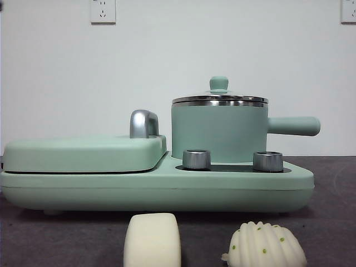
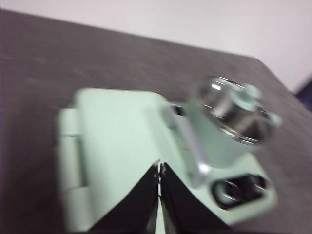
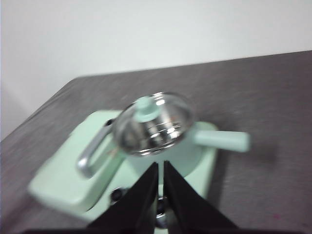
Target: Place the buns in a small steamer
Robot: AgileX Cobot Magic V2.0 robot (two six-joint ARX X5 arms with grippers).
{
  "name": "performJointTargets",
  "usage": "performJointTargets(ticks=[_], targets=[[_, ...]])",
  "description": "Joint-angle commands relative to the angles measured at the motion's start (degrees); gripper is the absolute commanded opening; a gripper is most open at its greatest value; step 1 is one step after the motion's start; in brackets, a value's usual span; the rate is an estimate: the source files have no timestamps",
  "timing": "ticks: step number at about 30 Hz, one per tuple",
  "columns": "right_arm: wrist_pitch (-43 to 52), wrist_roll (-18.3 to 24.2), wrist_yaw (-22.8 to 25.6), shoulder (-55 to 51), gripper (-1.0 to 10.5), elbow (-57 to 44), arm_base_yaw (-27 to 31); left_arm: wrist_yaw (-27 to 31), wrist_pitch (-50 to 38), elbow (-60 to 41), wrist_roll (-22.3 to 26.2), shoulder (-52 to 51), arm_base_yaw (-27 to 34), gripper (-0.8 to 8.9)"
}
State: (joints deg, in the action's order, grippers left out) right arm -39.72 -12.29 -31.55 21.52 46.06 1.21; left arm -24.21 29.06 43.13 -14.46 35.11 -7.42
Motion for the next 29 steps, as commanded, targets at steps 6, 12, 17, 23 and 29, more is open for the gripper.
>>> performJointTargets(ticks=[6, 12, 17, 23, 29], targets=[[-5.9, 10.4, -13.6, 7.9, 0.2, 8.9, 0.0, -9.5, 8.3, 12.1, 6.1, 9.3, -1.6, 0.09], [-5.8, 11.0, -16.0, 8.8, 0.2, 9.4, 0.0, -13.3, 11.8, 16.7, 9.1, 12.1, -3.6, 0.09], [-5.8, 11.0, -16.0, 8.7, 0.3, 9.4, 0.0, -13.8, 12.0, 16.8, 9.1, 12.1, -4.7, 0.09], [-5.8, 11.1, -12.7, 8.7, 3.8, 9.4, 0.0, -13.7, 12.0, 16.8, 9.3, 12.1, -4.7, 0.57], [-5.8, 10.8, -11.9, 8.7, 4.6, 9.4, 0.0, -13.7, 10.1, 16.8, 9.3, 12.1, -4.8, 4.10]])
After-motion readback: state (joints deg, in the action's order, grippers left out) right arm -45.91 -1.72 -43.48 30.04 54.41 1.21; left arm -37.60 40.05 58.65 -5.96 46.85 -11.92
